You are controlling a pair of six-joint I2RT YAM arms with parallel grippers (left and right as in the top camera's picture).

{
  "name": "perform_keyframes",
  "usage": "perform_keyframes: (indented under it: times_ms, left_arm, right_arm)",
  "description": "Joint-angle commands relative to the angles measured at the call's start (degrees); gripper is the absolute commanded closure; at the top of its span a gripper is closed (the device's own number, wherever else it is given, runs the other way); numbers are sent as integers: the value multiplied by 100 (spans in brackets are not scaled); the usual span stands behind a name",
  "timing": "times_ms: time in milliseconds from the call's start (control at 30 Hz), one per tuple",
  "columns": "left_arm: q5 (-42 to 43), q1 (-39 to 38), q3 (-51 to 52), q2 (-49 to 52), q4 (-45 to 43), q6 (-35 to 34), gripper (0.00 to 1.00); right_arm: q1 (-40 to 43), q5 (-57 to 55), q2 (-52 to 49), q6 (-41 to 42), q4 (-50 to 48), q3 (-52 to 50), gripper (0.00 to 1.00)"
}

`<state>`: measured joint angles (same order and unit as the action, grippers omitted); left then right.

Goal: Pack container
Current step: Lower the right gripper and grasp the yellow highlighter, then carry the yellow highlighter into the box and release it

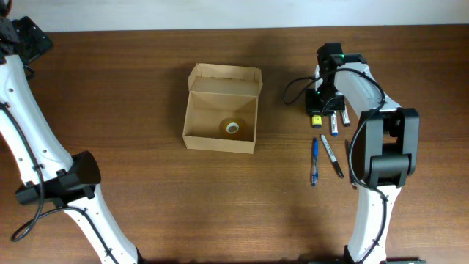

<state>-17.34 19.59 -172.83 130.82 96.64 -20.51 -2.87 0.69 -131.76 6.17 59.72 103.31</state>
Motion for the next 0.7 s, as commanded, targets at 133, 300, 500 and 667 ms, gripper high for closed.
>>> perform_keyframes:
  times_ms: [133,300,500,667]
  left_arm:
    - [20,22,-42,-118,2,68,0]
    - [20,22,-42,-118,2,68,0]
    - [20,22,-42,-118,2,68,0]
    - [20,22,-42,-118,2,68,0]
  right_arm:
    - [-98,702,166,-208,525,590,96]
    - [-256,1178,549,-463,1270,2041,96]
    - [-1043,1241,723,-1075,2070,3985,96]
    - [-1985,1191,723,-2356,2354,4350,96]
